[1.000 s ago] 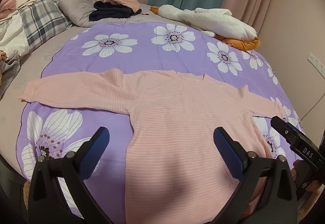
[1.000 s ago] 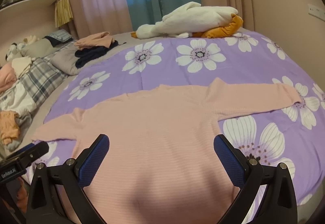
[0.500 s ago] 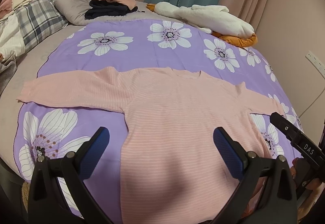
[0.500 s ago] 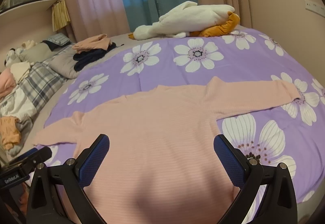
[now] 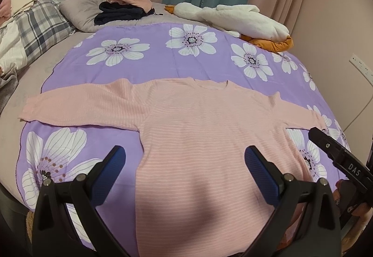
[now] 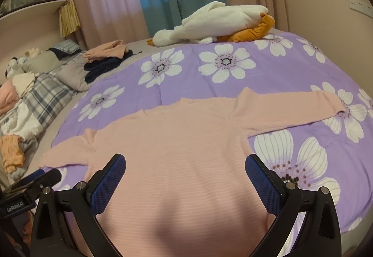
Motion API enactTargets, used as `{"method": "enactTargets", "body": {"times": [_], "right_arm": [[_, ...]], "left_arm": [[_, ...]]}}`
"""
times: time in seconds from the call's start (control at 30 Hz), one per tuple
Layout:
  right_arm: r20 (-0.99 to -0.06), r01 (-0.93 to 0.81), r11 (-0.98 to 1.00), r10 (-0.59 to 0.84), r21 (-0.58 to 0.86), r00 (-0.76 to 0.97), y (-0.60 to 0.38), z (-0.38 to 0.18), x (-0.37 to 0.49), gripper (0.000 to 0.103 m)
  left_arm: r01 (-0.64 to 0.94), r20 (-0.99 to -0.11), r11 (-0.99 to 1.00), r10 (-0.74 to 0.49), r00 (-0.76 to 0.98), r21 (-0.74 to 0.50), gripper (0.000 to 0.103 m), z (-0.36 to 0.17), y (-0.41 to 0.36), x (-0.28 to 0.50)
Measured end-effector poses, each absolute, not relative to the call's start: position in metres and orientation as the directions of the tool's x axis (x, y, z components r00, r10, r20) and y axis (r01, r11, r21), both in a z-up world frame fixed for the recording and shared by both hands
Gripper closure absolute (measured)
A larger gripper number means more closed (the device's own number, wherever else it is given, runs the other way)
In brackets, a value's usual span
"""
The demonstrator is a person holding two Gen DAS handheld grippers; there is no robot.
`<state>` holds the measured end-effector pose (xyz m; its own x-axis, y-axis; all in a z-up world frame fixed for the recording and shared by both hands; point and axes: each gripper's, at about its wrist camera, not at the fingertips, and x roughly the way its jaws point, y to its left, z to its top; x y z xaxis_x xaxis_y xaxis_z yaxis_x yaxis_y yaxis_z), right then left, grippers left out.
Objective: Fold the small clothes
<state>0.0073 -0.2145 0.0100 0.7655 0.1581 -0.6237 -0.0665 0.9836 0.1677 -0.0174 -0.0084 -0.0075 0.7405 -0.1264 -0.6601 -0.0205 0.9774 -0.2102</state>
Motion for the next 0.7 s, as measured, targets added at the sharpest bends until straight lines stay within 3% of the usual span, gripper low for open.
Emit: {"method": "enactTargets", "body": {"times": [0.7], "right_arm": [[-0.621, -0.063, 0.983, 0.16, 0.175, 0.767, -0.2174, 0.0097, 0.008, 0.001]], "left_arm": [[0.003, -0.672, 0.979, -0.144, 0.727, -0.206, 0.001, -0.0129, -0.0178, -0.0162]]}}
